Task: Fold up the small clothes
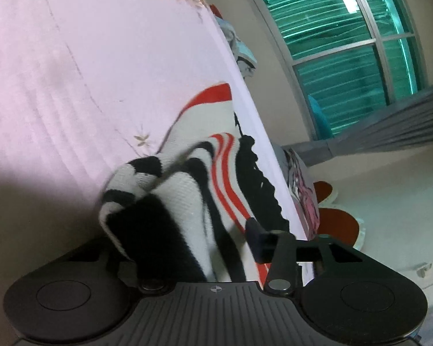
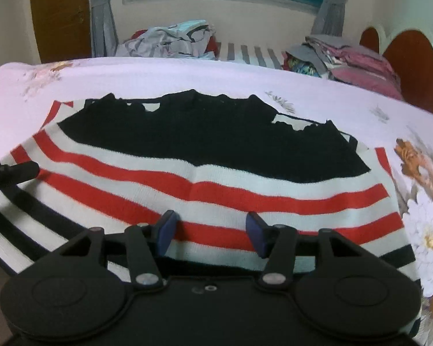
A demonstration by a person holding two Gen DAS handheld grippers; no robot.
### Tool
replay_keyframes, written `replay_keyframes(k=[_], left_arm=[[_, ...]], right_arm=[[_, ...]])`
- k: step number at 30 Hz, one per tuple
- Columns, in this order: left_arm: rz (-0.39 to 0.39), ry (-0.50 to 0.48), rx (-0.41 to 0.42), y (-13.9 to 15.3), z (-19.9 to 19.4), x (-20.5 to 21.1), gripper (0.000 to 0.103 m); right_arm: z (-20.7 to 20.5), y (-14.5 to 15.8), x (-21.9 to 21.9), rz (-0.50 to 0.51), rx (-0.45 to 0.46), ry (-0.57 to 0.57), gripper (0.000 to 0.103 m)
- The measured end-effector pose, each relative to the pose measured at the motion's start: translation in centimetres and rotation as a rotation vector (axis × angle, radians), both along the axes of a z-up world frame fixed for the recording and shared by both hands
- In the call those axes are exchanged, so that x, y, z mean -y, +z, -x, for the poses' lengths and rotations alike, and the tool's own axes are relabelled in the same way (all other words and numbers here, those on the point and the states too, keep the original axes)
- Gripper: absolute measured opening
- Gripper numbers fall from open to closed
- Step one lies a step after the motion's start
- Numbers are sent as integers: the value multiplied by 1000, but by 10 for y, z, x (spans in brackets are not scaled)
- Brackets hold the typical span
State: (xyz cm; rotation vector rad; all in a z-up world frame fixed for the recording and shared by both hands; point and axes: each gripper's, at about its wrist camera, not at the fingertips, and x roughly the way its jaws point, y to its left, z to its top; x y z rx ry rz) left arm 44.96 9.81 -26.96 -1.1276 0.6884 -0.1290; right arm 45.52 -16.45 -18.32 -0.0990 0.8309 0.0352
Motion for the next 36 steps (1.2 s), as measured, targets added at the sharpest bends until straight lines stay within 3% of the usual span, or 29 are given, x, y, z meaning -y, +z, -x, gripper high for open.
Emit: replay_keyframes(k=[4, 8, 11, 15, 20, 24, 27, 30, 32, 33, 36], left_arm=[[-5, 15, -3, 0, -2, 5, 28], [-44, 15, 20, 12, 0, 9, 23], [-94, 8, 72, 31, -3, 19, 22], [-219, -48, 159, 71, -10, 44, 21], [-370, -184, 294, 129, -27, 106, 21], [-462, -342, 387, 155, -34, 172, 21], [-534, -493, 410, 155, -37, 229, 21], [-637, -642, 369, 137, -31, 275, 21], [-729, -701, 330, 122, -25, 297, 25], [-769, -706, 353, 121, -19, 302, 33], [-748, -728, 388, 131, -9, 306, 74]], right_arm=[[1, 0, 1, -14, -5, -8, 54], [0, 1, 1, -12, -1, -5, 55], [1, 7, 15, -106, 16, -6, 58], [15, 23, 42, -220, 72, -23, 63], [28, 40, 83, -264, 113, -32, 64], [43, 48, 132, -302, 135, -94, 64], [55, 48, 170, -320, 133, -156, 64], [63, 45, 203, -330, 125, -218, 64], [68, 44, 219, -341, 126, -247, 64], [71, 45, 227, -347, 127, -254, 64], [74, 48, 241, -380, 137, -263, 64]])
